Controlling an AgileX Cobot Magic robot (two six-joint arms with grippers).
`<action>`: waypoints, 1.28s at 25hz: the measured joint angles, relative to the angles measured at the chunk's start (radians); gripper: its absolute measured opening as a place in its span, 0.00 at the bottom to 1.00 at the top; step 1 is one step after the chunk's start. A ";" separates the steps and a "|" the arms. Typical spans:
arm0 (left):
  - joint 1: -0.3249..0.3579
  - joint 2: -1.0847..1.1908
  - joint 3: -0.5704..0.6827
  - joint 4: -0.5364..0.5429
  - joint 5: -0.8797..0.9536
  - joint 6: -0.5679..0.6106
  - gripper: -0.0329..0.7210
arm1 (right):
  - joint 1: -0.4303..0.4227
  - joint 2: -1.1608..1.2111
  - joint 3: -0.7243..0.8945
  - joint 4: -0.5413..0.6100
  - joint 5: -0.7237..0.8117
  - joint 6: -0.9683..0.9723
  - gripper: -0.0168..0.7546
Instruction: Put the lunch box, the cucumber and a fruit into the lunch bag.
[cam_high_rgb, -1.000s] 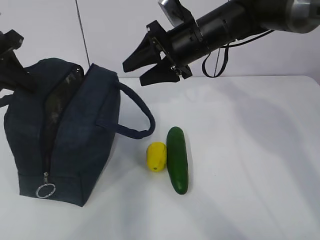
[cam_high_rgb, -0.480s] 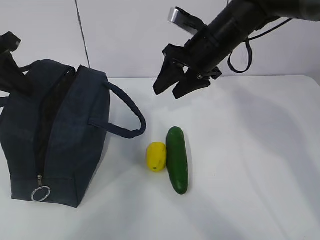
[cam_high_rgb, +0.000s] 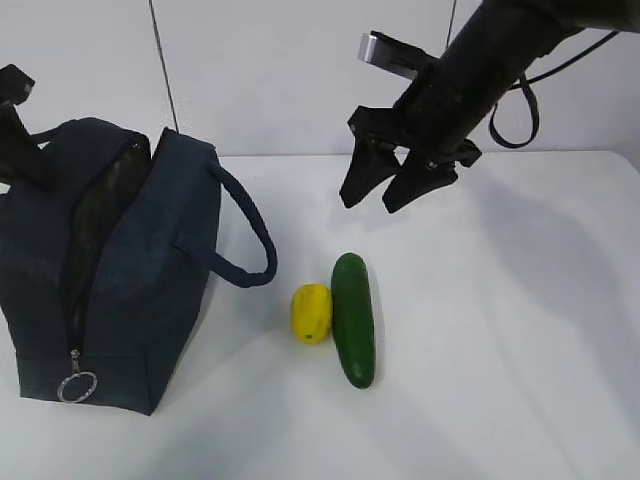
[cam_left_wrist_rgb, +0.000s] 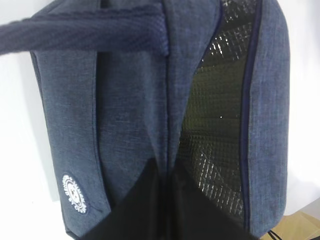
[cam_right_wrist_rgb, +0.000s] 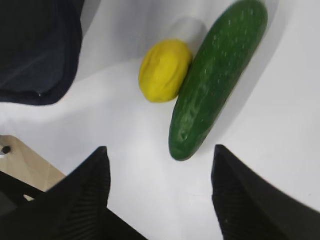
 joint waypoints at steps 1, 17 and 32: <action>0.000 -0.002 0.000 0.000 0.000 0.000 0.04 | 0.000 -0.021 0.033 -0.007 0.000 0.000 0.62; 0.000 -0.022 0.000 0.008 0.018 0.008 0.04 | 0.000 -0.119 0.309 0.097 -0.154 -0.038 0.62; 0.000 -0.036 0.000 0.011 0.024 0.014 0.04 | 0.000 -0.119 0.417 0.112 -0.375 -0.044 0.62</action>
